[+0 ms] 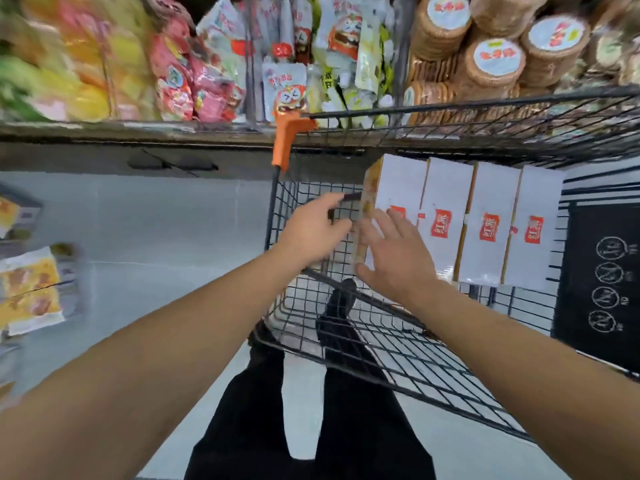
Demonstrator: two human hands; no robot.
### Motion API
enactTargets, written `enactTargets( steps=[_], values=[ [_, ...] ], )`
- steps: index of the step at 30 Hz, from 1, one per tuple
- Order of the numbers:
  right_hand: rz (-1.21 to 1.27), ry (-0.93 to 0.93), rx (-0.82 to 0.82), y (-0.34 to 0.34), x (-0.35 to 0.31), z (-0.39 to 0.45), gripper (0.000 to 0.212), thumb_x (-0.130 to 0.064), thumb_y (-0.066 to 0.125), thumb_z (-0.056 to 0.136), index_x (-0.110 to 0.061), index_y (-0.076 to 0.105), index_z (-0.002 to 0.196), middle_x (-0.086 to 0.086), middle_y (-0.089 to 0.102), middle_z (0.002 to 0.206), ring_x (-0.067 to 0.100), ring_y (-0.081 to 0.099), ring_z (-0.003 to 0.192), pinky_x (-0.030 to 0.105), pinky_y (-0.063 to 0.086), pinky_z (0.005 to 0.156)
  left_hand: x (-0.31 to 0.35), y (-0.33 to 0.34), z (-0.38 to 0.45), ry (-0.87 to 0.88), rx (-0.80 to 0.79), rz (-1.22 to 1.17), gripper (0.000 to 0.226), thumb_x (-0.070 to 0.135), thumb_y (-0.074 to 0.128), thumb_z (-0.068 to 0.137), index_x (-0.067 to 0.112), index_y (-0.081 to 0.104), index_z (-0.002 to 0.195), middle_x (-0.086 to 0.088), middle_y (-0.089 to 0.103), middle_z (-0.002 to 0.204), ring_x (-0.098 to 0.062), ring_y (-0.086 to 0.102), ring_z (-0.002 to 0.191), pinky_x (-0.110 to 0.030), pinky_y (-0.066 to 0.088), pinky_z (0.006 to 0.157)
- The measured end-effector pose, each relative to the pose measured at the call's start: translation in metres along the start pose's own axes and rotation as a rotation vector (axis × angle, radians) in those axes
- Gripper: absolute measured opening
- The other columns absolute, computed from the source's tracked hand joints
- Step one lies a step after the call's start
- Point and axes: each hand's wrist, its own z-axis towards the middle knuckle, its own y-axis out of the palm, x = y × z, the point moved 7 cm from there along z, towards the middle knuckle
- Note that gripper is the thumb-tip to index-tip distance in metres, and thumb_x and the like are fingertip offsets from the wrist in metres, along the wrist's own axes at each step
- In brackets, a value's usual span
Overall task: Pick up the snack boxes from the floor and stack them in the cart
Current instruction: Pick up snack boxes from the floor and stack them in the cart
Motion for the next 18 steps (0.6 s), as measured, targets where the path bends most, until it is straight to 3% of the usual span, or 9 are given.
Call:
enactTargets(
  steps=[3,7,9,15,18],
  values=[
    [-0.027,-0.127,0.014,-0.034,-0.066,0.012,0.077,-0.045,0.058,0.089,-0.014,0.026,0.153,0.009,0.023,0.159,0.034,0.016,0.147,0.045,0.015,0.12,-0.021,-0.053,-0.039,-0.006,0.045,0.029,0.049,0.027,0.059,0.091,0.024,0.05,0.139,0.0,0.058,0.137,-0.02,0.06,0.116,-0.027,0.044,0.099],
    [-0.123,-0.295,0.049,-0.069,-0.17,0.024,0.073,-0.044,0.057,0.089,-0.015,0.031,0.151,0.009,0.029,0.156,0.032,0.018,0.147,0.045,0.017,0.12,-0.086,-0.131,-0.104,-0.111,0.139,0.018,0.062,0.047,0.053,0.085,0.026,0.046,0.143,-0.002,0.057,0.138,-0.023,0.059,0.118,-0.033,0.045,0.101],
    [-0.202,-0.331,0.023,-0.075,-0.212,0.03,0.073,-0.046,0.054,0.09,-0.016,0.028,0.152,0.008,0.027,0.157,0.031,0.015,0.148,0.044,0.014,0.121,-0.121,-0.161,-0.133,-0.141,0.197,-0.008,0.06,0.046,0.055,0.088,0.027,0.044,0.144,0.001,0.054,0.142,-0.022,0.058,0.118,-0.033,0.046,0.1],
    [-0.389,-0.501,-0.031,-0.054,-0.381,0.027,0.074,-0.05,0.053,0.09,-0.017,0.028,0.152,0.006,0.033,0.154,0.028,0.02,0.147,0.043,0.016,0.12,-0.265,-0.246,-0.25,-0.252,0.363,-0.111,0.057,0.035,0.063,0.09,0.022,0.046,0.143,-0.001,0.053,0.142,-0.025,0.054,0.124,-0.034,0.043,0.102],
    [-0.478,-0.625,-0.065,-0.018,-0.5,0.021,0.073,-0.055,0.051,0.089,-0.018,0.033,0.149,0.003,0.036,0.151,0.026,0.028,0.142,0.039,0.02,0.118,-0.362,-0.284,-0.333,-0.356,0.473,-0.259,0.062,0.035,0.069,0.083,0.021,0.05,0.14,-0.007,0.057,0.138,-0.026,0.057,0.121,-0.031,0.044,0.1]
  ],
)
